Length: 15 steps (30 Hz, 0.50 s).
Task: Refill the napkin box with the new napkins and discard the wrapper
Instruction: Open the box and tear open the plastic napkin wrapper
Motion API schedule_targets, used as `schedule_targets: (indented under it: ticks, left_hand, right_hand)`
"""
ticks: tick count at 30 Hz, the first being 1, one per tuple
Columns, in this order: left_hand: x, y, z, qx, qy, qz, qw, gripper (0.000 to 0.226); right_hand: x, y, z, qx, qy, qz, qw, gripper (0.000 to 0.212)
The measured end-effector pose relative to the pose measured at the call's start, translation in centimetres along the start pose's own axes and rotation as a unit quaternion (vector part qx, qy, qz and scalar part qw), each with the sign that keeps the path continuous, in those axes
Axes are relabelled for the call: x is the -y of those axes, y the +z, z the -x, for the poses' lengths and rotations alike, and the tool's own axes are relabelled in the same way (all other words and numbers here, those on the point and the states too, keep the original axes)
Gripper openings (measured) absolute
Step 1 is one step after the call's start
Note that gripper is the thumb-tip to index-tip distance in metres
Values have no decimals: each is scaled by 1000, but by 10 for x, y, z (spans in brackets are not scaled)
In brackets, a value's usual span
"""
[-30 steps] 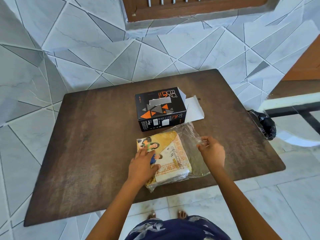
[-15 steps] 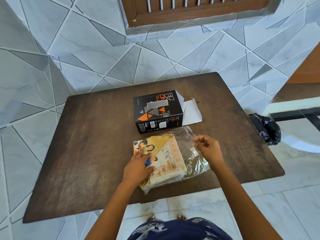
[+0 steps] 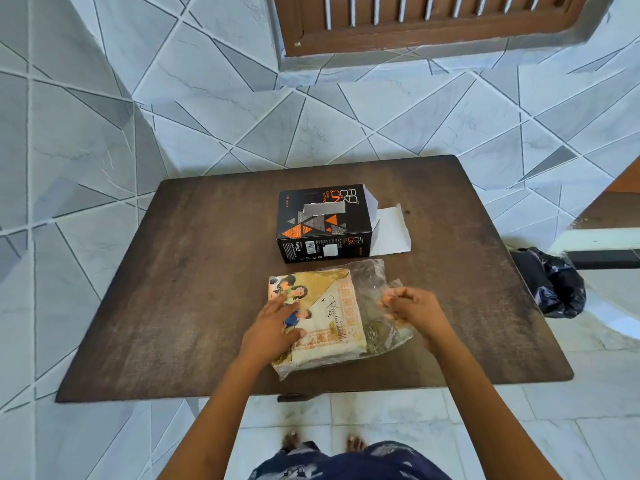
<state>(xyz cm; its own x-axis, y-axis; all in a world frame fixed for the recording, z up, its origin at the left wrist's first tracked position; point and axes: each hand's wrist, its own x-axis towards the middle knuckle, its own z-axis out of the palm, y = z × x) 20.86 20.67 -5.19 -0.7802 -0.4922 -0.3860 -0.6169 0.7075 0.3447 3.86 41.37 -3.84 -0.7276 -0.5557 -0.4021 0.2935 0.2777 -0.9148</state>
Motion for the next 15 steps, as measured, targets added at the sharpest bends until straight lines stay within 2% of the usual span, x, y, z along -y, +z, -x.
schedule_targets:
  ticks: [3, 5, 7, 10, 14, 15]
  left_hand:
    - [-1, 1, 2, 1, -1, 10, 1000, 62]
    - [1, 1, 3, 4, -2, 22, 1000, 62]
    - [3, 1, 4, 5, 2, 28, 1000, 62]
    - [4, 1, 5, 9, 10, 24, 1000, 62]
    - [6, -1, 6, 19, 15, 14, 1000, 63]
    - [7, -2, 6, 22, 18, 10, 1000, 63]
  right_hand:
    - [5, -2, -5, 53, 6, -88, 995, 14]
    - [6, 1, -8, 75, 48, -171, 981, 26]
    - [8, 6, -8, 89, 104, -196, 971, 30]
    - [8, 8, -10, 126, 145, -102, 976, 21]
    - [17, 9, -7, 200, 120, 58, 971, 24]
    - [20, 11, -5, 199, 105, 101, 969, 27]
